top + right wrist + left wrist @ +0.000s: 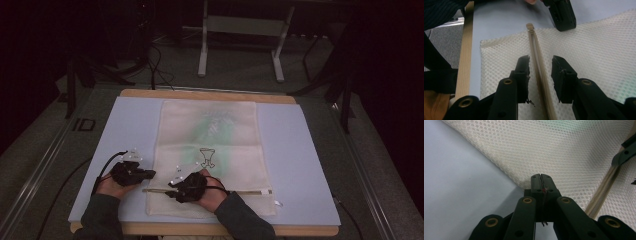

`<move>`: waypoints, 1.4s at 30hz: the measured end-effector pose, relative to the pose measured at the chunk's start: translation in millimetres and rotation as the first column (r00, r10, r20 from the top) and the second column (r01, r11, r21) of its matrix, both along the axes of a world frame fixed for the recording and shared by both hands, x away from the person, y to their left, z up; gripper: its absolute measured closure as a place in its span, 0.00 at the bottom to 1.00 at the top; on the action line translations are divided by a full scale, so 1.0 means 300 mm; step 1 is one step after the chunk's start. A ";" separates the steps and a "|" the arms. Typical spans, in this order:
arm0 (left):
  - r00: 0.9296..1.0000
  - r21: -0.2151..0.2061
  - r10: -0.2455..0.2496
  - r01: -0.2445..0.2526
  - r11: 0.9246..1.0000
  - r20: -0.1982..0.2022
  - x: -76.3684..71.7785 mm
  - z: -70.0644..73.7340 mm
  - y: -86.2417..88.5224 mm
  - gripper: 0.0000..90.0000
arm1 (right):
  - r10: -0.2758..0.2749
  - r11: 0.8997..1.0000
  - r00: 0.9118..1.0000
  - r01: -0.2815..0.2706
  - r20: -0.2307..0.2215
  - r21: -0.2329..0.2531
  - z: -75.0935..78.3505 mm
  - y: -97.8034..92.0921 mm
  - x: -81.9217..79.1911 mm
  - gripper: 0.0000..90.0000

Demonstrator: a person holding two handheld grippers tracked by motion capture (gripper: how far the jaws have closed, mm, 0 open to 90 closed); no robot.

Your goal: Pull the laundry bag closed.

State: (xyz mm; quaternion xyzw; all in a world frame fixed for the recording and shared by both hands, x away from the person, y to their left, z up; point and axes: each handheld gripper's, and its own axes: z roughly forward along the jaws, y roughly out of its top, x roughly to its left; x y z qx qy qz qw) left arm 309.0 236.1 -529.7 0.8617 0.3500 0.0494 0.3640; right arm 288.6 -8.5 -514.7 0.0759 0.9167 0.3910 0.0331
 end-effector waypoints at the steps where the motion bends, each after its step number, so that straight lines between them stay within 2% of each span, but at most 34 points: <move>1: 1.000 -0.003 0.002 -0.002 1.000 -0.001 0.000 0.000 0.000 1.00 | 0.003 1.000 1.000 -0.003 0.000 0.000 0.000 0.006 0.000 0.76; 18: 1.000 0.023 0.028 -0.028 0.999 0.011 0.000 0.007 0.012 1.00 | 0.025 1.000 1.000 -0.025 0.003 0.002 -0.006 0.096 0.007 0.84; 38: 0.998 -0.007 0.056 -0.056 0.998 0.027 -0.004 0.020 0.033 1.00 | 0.046 0.999 0.999 -0.046 -0.004 -0.007 -0.026 0.211 0.015 0.84; 42: 0.998 -0.012 0.060 -0.059 0.998 0.027 -0.004 0.021 0.035 1.00 | 0.051 0.998 0.999 -0.051 0.002 -0.023 -0.030 0.228 0.018 0.84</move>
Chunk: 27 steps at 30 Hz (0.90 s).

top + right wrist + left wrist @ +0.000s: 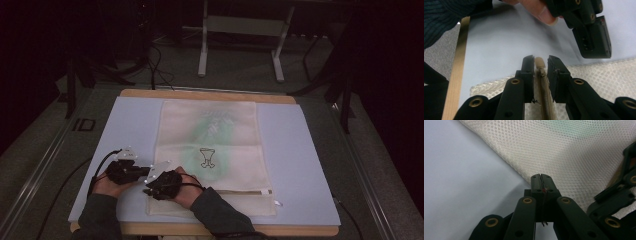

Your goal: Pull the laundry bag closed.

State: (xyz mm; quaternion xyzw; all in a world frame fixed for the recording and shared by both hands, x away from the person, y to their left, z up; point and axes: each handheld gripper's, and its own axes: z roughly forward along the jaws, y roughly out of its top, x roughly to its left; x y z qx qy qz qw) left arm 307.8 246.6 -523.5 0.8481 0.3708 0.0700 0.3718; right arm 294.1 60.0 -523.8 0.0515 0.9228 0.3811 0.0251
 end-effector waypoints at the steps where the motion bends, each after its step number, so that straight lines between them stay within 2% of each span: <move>1: 1.000 0.000 0.000 0.000 1.000 0.000 0.000 0.000 0.000 1.00 | 0.002 1.000 1.000 -0.002 0.001 -0.005 -0.003 0.008 0.001 0.84; 16: 1.000 0.000 0.001 -0.001 1.000 0.003 -0.001 0.001 0.005 1.00 | -0.008 0.998 1.000 0.008 0.014 -0.055 -0.025 0.081 0.006 0.83; 20: 1.000 0.000 0.002 -0.002 1.000 0.005 -0.001 0.003 0.004 1.00 | -0.015 0.998 1.000 0.016 0.016 -0.063 -0.023 0.087 0.007 0.89; 27: 1.000 -0.006 0.014 -0.014 1.000 0.015 -0.003 0.007 0.008 1.00 | -0.025 0.999 1.000 0.025 0.002 -0.033 -0.021 0.079 0.009 0.90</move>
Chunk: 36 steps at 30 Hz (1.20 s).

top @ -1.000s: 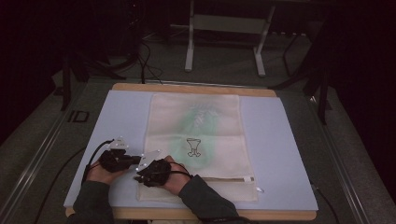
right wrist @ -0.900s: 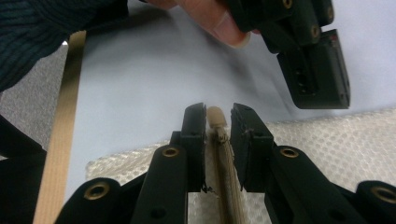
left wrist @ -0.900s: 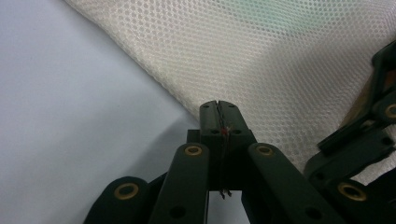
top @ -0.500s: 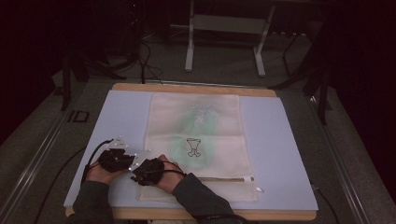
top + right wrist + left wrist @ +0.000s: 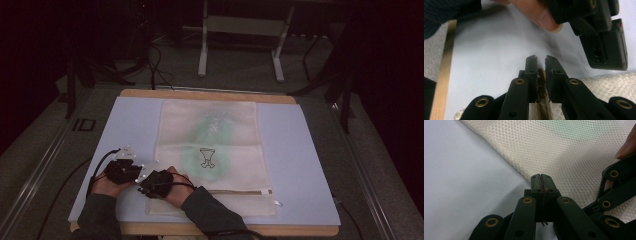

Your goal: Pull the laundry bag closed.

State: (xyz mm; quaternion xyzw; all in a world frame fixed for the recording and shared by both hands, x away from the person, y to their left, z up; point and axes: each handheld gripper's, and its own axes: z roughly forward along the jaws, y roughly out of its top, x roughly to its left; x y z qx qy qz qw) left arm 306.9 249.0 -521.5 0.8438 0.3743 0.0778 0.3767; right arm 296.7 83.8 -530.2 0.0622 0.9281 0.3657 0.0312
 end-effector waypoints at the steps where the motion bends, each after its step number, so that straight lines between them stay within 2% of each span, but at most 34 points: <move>1: 1.000 0.000 0.001 -0.001 1.000 0.000 0.000 0.000 0.000 1.00 | -0.001 1.000 1.000 0.001 -0.003 0.012 0.001 -0.003 0.002 0.90; 9: 1.000 0.003 0.000 0.000 1.000 0.006 -0.001 0.003 0.004 1.00 | -0.010 0.998 1.000 0.010 -0.016 0.056 0.028 -0.026 0.006 0.90; 18: 1.000 0.004 0.002 -0.002 1.000 0.007 -0.002 0.004 0.005 1.00 | -0.008 0.997 1.000 0.010 -0.021 0.075 0.049 -0.075 0.000 0.90; 27: 1.000 0.006 -0.006 0.006 1.000 0.005 -0.003 0.003 0.001 1.00 | -0.007 0.998 0.999 0.009 -0.039 0.055 0.042 -0.125 0.003 0.89; 36: 1.000 0.009 -0.016 0.016 1.000 0.002 -0.004 0.003 -0.005 1.00 | -0.011 0.999 0.998 0.014 -0.064 0.042 0.021 -0.133 0.008 0.89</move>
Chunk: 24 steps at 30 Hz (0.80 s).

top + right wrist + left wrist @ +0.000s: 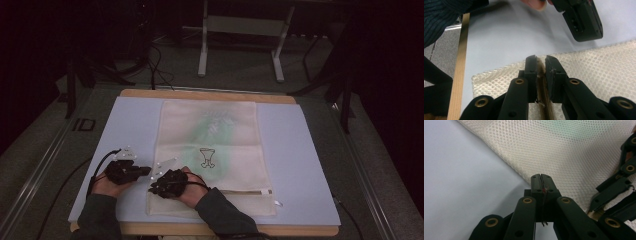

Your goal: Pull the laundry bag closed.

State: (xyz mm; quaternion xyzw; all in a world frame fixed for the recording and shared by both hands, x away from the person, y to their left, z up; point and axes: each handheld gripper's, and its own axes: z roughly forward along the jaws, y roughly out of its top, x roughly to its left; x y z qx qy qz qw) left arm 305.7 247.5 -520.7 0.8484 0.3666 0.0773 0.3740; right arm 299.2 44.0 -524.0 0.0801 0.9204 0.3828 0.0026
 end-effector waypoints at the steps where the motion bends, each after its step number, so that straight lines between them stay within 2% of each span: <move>1: 1.000 0.001 0.000 0.000 1.000 0.000 0.000 0.000 0.000 1.00 | -0.001 1.000 1.000 0.001 -0.008 -0.003 -0.002 0.000 0.001 0.89; 9: 1.000 0.002 -0.018 0.018 1.000 -0.007 0.000 -0.002 -0.006 1.00 | -0.006 1.000 0.999 0.005 -0.039 -0.012 -0.019 0.006 0.006 0.88; 24: 0.995 0.004 -0.084 0.084 0.996 -0.050 -0.003 -0.012 -0.028 1.00 | -0.003 1.000 1.000 0.002 -0.017 -0.020 -0.023 0.009 0.002 0.90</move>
